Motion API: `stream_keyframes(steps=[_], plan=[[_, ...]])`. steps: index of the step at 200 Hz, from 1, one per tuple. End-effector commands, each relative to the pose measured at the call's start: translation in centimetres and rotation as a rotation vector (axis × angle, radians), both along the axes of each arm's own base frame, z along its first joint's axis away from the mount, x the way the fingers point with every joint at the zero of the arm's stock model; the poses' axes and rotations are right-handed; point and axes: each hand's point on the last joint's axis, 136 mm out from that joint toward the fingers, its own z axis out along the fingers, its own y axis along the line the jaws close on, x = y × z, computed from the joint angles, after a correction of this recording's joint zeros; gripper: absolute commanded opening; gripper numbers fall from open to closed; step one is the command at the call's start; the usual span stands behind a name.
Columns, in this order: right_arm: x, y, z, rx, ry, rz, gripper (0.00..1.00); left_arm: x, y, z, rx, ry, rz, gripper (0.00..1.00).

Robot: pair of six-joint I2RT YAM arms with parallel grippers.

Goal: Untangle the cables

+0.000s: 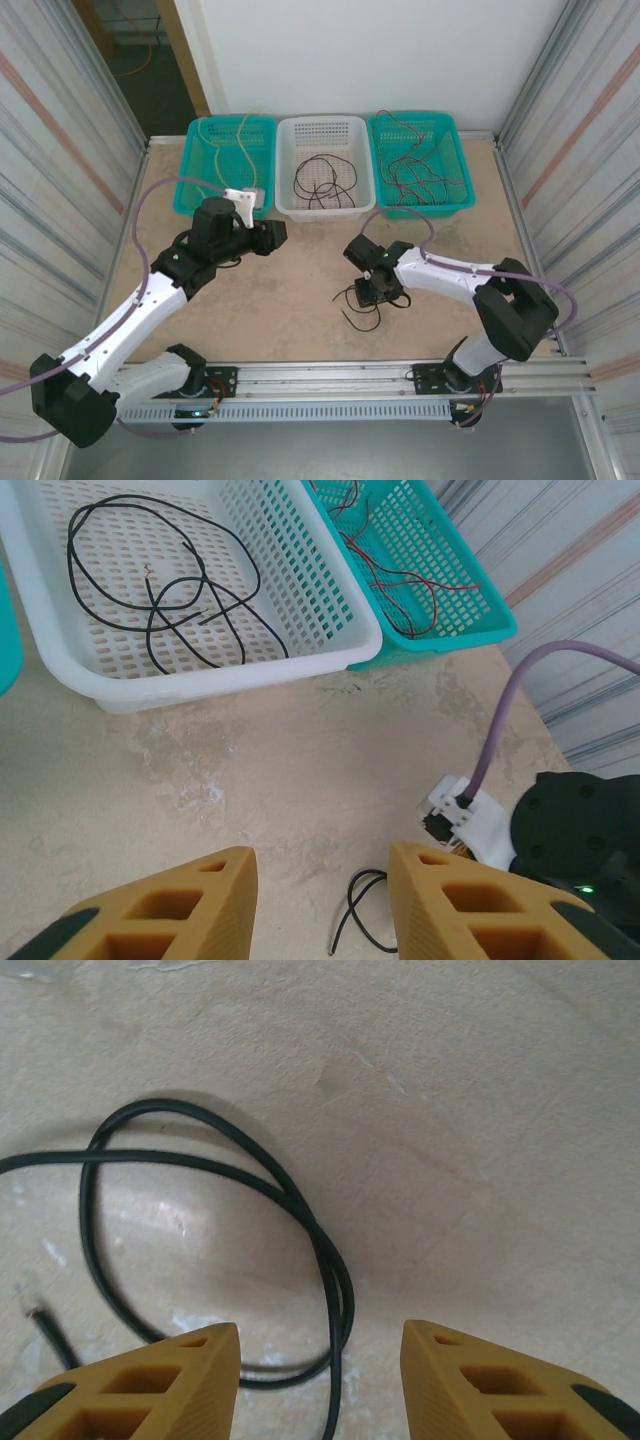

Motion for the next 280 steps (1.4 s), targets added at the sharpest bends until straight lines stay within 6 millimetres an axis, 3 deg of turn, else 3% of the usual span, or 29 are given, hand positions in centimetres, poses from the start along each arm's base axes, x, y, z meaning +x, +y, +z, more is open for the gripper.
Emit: stream_keyframes(steps=[1, 35, 52, 80, 105, 149, 189, 217, 244, 280], plan=[[0.5, 0.0, -1.0, -0.021, -0.001, -0.025, 0.43, 0.1, -0.2, 1.9, -0.015, -0.054, -0.015, 0.4], [0.4, -0.7, -2.3, -0.045, 0.019, -0.049, 0.38, 0.0, 0.0, 1.9, -0.007, -0.059, -0.013, 0.4], [0.3, -0.9, -2.7, -0.043, 0.031, -0.056, 0.18, 0.0, -0.1, 1.7, -0.008, -0.057, -0.014, 0.4], [0.6, -0.8, -1.6, -0.038, -0.009, -0.047, 0.04, 0.2, -0.4, 1.5, -0.014, -0.05, -0.022, 0.42], [1.6, 0.5, 1.7, 0.038, -0.106, -0.005, 0.0, 0.1, -1.3, 1.7, -0.039, -0.047, -0.067, 0.49], [3.0, 3.7, 10.8, 0.265, -0.322, 0.112, 0.0, -1.3, -4.5, 2.3, -0.123, -0.03, -0.269, 0.59], [2.7, 6.3, 18.2, 0.377, -0.476, 0.242, 0.0, -3.3, -6.8, 2.4, -0.102, 0.023, -0.493, 0.59], [2.5, 7.3, 21.3, 0.406, -0.537, 0.284, 0.0, -3.5, -6.7, 2.4, -0.043, 0.022, -0.526, 0.6], [2.4, 8.0, 23.2, 0.452, -0.568, 0.299, 0.0, -4.1, -6.8, 3.4, -0.075, -0.017, -0.554, 0.62], [2.5, 8.0, 24.5, 0.478, -0.603, 0.301, 0.0, -3.9, -6.3, 3.5, -0.098, -0.017, -0.517, 0.51]])
